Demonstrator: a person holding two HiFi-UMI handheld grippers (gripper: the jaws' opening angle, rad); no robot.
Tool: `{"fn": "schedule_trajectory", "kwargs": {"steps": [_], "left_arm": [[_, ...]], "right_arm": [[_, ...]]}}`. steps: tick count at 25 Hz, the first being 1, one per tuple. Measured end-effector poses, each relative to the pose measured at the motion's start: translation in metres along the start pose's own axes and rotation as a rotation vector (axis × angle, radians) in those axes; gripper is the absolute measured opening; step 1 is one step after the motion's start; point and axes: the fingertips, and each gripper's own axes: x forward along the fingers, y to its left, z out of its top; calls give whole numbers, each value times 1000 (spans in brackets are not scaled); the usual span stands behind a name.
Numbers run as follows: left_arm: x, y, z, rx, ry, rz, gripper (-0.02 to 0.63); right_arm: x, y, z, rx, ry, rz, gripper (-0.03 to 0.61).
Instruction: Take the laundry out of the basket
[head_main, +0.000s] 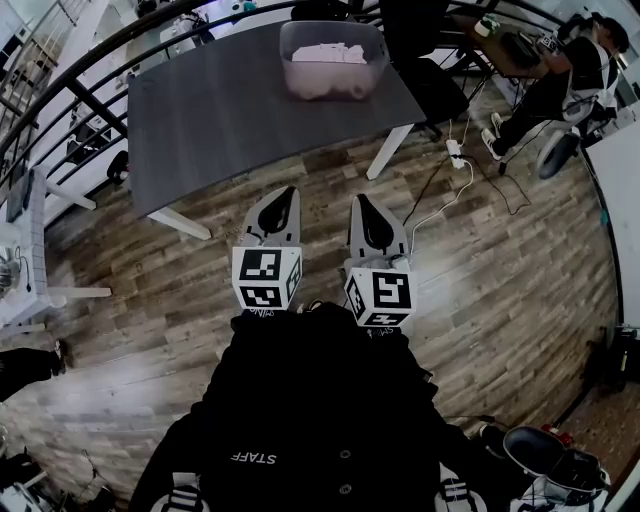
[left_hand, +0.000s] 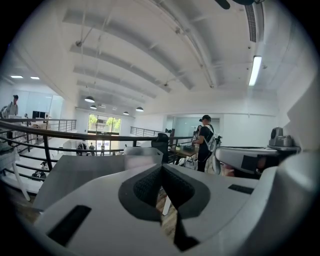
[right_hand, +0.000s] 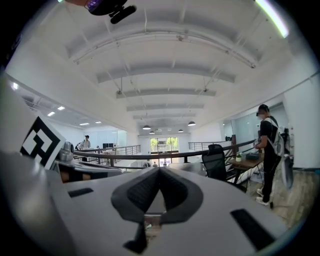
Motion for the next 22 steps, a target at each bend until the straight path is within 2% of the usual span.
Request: {"fn": "schedule_trajectory", "kwargs": {"steps": [5, 14, 22], "left_arm": [[5, -1, -11, -29, 18, 36, 0], [24, -20, -27, -27, 41, 39, 0], [58, 7, -25, -31, 28, 46, 0]], "right_arm": [[-8, -16, -17, 14, 41, 10, 15], [-9, -40, -31, 29, 57, 1, 15], [22, -46, -36, 3, 37, -10, 15]]}}
